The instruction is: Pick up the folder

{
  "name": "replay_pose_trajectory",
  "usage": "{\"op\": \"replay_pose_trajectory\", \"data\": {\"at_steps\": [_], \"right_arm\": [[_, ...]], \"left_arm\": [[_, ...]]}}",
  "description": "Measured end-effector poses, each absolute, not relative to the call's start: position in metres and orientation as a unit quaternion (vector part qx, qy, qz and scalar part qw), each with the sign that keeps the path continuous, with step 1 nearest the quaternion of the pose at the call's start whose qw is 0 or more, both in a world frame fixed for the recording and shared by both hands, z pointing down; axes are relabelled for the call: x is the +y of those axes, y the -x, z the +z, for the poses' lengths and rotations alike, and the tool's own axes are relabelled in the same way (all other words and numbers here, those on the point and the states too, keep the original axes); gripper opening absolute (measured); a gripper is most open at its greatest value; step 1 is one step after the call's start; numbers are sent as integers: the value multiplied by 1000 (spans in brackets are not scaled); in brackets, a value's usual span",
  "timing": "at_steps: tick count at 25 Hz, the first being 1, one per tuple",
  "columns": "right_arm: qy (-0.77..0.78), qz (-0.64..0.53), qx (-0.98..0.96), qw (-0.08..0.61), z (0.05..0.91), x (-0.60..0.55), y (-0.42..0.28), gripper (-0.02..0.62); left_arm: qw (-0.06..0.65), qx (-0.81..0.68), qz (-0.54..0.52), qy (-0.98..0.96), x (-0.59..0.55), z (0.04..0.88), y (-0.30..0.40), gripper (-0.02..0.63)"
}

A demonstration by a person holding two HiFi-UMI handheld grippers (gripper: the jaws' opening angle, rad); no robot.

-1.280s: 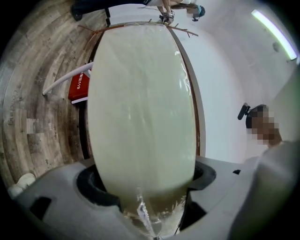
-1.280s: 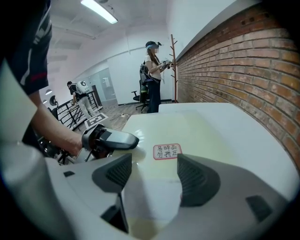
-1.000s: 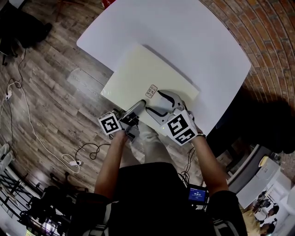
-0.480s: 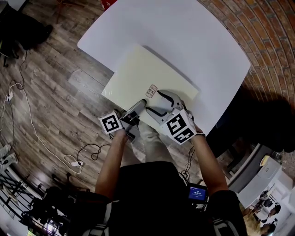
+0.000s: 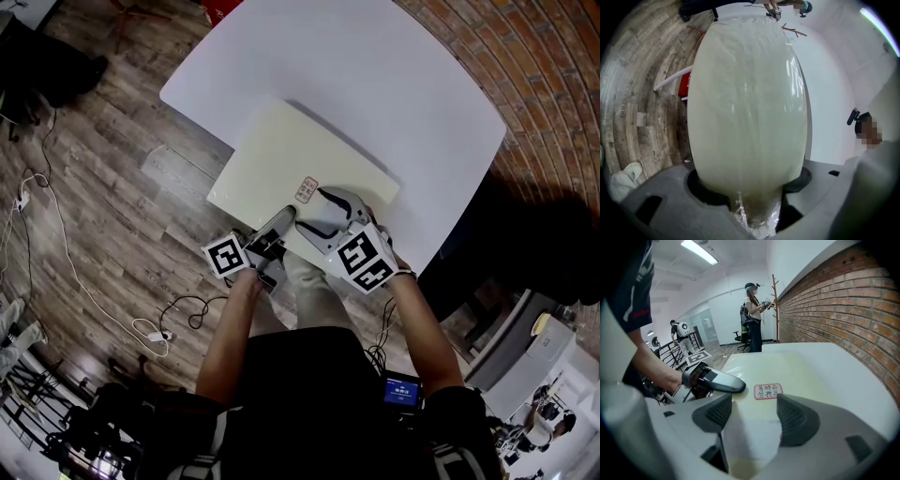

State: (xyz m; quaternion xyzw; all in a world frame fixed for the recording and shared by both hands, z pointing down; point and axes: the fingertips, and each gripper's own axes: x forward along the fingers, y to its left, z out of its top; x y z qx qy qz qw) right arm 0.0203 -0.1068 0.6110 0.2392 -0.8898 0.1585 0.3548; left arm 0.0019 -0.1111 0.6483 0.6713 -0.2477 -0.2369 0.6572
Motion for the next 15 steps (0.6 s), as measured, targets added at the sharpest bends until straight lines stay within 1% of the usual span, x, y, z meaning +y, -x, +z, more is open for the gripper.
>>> {"op": "replay_pose_trajectory", "data": {"at_steps": [9, 15], "right_arm": [[-245, 165, -888, 352, 609, -105, -19, 290], [-250, 166, -886, 354, 610, -104, -18, 290]], "left_arm": [[668, -251, -224, -664, -110, 645, 0, 295], [668, -254, -241, -656, -112, 644, 0, 295]]}}
